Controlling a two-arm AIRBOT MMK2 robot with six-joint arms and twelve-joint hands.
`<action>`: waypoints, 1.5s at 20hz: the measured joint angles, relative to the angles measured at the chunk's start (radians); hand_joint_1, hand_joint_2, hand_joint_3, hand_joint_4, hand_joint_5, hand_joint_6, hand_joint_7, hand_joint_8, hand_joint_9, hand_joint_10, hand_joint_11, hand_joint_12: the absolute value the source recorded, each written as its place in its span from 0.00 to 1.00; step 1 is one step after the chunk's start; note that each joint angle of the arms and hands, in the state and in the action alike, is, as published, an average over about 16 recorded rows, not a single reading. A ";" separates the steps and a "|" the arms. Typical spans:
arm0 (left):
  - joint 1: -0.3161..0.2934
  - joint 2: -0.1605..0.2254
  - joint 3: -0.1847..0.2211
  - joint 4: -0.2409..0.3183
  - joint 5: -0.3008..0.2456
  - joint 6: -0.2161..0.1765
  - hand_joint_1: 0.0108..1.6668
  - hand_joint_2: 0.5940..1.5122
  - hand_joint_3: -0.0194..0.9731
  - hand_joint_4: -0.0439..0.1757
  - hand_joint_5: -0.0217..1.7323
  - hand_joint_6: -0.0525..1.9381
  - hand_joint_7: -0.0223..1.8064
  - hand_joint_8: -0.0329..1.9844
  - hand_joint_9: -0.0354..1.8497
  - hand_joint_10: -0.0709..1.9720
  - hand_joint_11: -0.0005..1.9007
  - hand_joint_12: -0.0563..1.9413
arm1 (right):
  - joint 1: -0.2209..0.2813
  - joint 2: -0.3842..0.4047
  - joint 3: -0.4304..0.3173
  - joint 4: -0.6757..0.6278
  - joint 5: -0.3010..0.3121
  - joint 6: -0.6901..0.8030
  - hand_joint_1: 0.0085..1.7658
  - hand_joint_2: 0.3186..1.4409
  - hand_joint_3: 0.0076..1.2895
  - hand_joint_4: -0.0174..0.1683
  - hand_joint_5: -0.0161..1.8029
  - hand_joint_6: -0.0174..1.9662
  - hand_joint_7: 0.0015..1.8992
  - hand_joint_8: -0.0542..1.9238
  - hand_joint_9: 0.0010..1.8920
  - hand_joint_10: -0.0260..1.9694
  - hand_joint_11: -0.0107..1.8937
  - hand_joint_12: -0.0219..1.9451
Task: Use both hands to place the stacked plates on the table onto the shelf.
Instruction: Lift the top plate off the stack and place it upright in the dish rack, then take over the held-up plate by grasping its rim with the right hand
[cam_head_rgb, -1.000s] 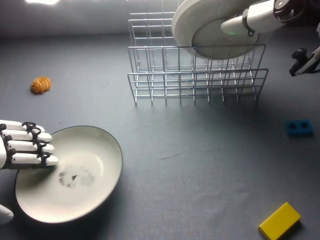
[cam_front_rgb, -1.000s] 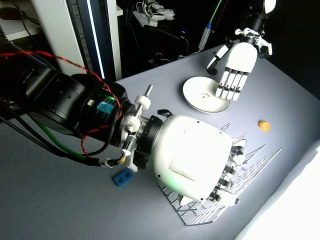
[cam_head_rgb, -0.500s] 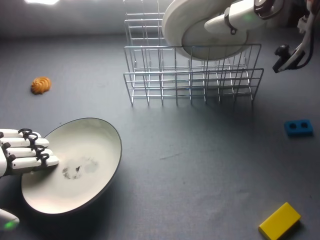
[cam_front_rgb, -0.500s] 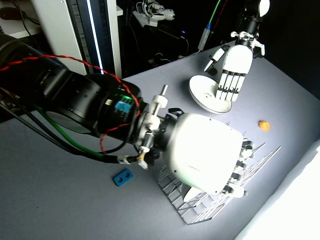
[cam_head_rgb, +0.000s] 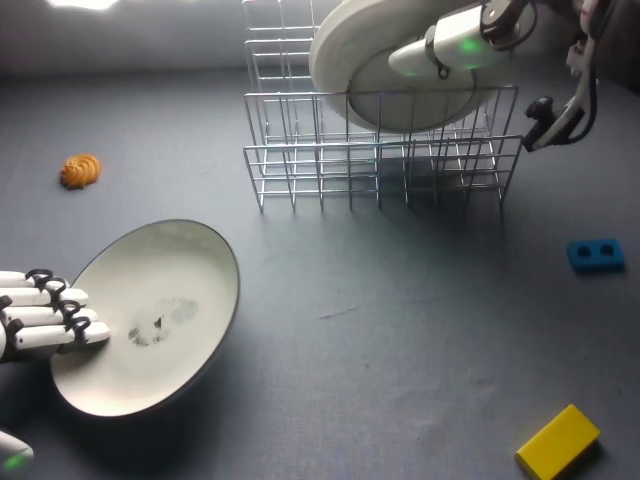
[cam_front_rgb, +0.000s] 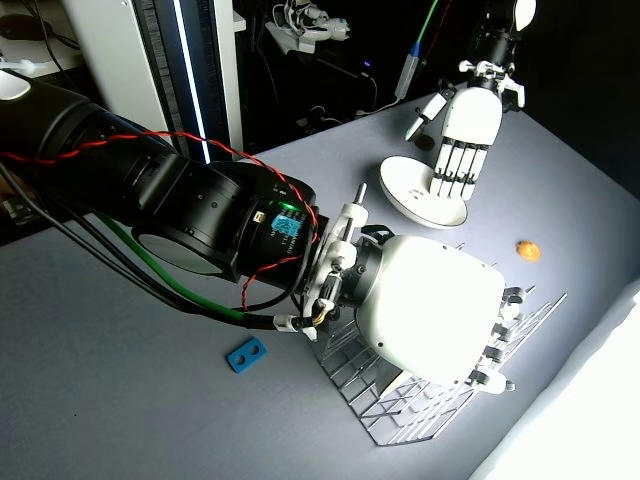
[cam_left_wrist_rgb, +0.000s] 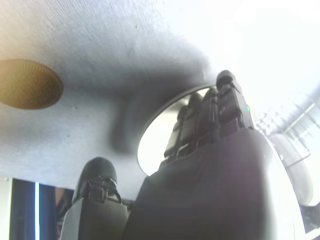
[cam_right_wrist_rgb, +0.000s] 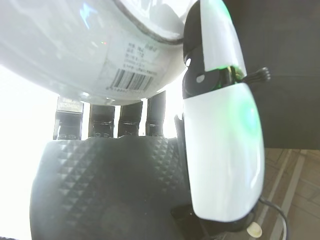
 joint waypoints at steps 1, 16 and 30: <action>0.004 0.002 -0.004 -0.004 0.002 -0.003 0.00 0.65 0.02 0.15 0.01 0.01 0.02 0.01 0.01 0.02 0.02 0.04 | -0.003 -0.003 0.004 0.000 0.003 0.000 0.66 0.61 0.00 0.06 0.48 0.38 0.53 0.20 0.52 0.08 0.30 0.58; 0.033 0.018 -0.035 -0.037 0.018 -0.015 0.00 0.66 0.02 0.15 0.01 0.01 0.01 0.01 0.01 0.02 0.03 0.05 | -0.013 0.008 -0.001 -0.029 0.041 0.006 0.53 0.66 0.00 0.08 0.42 0.03 0.45 0.03 0.43 0.01 0.19 0.59; 0.033 0.018 -0.035 -0.041 0.018 -0.015 0.00 0.66 0.02 0.15 0.01 0.01 0.01 0.01 0.01 0.02 0.03 0.06 | -0.005 0.060 -0.231 -0.374 0.149 -0.197 0.47 0.65 0.00 0.10 0.29 0.03 0.30 0.03 0.28 0.01 0.04 0.52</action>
